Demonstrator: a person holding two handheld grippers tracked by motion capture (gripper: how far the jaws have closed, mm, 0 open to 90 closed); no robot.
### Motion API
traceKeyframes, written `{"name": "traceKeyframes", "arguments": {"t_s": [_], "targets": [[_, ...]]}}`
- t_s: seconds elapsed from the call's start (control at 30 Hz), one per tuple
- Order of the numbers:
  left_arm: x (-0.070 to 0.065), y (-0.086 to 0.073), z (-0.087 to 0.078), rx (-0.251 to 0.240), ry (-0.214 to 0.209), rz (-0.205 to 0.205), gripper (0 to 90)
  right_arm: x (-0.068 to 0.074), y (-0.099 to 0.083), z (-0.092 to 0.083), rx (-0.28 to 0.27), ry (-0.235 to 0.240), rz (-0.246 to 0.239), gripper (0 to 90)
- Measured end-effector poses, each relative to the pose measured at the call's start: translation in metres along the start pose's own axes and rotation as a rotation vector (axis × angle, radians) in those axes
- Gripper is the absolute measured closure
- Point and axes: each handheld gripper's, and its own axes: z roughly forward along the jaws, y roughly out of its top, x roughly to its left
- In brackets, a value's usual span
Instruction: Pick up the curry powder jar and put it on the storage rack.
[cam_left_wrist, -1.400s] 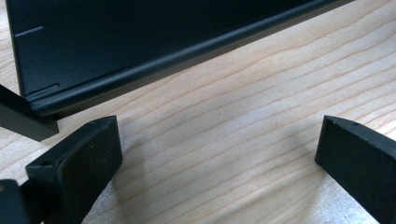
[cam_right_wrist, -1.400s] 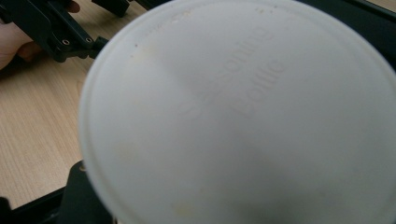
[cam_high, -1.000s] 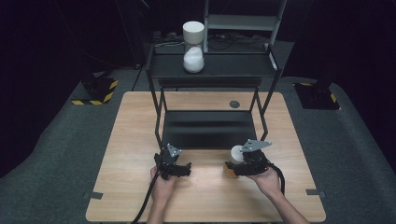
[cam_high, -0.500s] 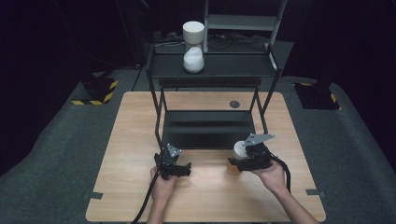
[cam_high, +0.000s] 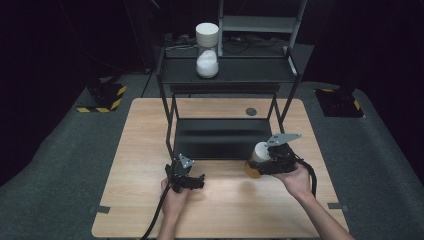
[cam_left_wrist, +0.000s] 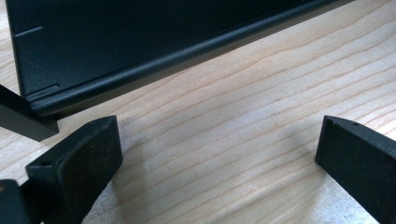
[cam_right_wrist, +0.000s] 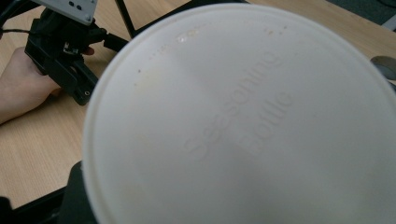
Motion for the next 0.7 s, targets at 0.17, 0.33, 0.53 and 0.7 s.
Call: {"name": "traceKeyframes", "arguments": {"t_s": [0.17, 0.33, 0.53, 0.7], "targets": [[0.000, 0.000, 0.000, 0.000, 0.000, 0.000, 0.5, -0.003, 0.008, -0.010, -0.005, -0.006, -0.004, 33.7], [0.000, 0.000, 0.000, 0.000, 0.000, 0.000, 0.4, -0.005, 0.022, -0.027, -0.032, -0.014, -0.018, 33.7], [0.000, 0.000, 0.000, 0.000, 0.000, 0.000, 0.4, -0.006, 0.042, -0.041, -0.051, -0.024, -0.031, 33.8], [0.000, 0.000, 0.000, 0.000, 0.000, 0.000, 0.5, -0.004, 0.057, -0.047, -0.048, -0.034, -0.046, 33.9]]}}
